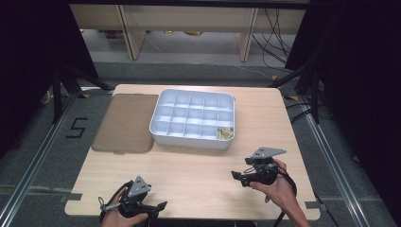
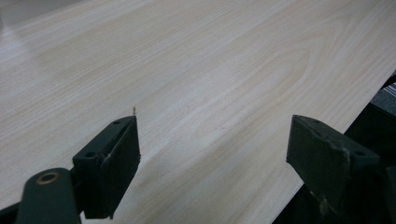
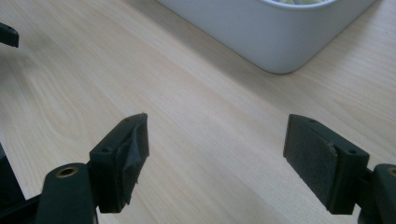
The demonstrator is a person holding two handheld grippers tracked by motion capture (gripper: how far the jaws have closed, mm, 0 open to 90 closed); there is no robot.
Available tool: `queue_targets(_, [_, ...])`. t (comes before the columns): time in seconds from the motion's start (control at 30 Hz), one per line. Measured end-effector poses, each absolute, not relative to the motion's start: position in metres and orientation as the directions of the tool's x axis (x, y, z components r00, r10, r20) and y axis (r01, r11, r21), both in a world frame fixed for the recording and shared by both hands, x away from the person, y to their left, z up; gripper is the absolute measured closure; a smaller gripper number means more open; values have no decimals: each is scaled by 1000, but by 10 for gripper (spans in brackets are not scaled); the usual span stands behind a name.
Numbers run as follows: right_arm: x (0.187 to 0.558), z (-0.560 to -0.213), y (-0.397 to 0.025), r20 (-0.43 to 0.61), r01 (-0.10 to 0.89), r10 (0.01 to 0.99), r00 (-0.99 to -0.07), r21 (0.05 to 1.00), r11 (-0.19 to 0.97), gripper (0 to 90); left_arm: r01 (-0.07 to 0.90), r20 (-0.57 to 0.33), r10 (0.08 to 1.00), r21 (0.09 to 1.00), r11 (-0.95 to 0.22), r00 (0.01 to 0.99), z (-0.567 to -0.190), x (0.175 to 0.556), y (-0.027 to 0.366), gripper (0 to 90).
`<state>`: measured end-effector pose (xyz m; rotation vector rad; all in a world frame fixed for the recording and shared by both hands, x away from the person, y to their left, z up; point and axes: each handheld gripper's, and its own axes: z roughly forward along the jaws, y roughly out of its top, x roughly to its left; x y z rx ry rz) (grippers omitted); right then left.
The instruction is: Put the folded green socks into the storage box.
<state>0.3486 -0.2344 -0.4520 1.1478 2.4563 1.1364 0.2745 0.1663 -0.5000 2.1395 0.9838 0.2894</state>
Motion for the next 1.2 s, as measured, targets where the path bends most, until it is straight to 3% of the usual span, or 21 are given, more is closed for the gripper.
queue_targets(0.23, [338,-459,-236,167,600,737,-655,707,373,202,552,-108,714,717,-426,692,-501,274,165,160])
queue_targets(0.4, [334,-467,-243,138,569,737,-662,733,373,182,553,-98,719,712,-433,688,-502,274,164,159])
queue_targets(0.7, [317,-480,-251,200,590,748,-633,750,298,161,543,-80,710,705,-456,700,-506,274,162,159])
queue_targets(0.9, [306,-488,-258,188,572,761,-621,772,277,160,549,-95,706,703,-452,702,-507,273,160,159])
queue_targets(1.2, [292,-496,-262,196,592,756,-624,751,294,160,545,-82,712,705,-453,698,-505,275,164,160])
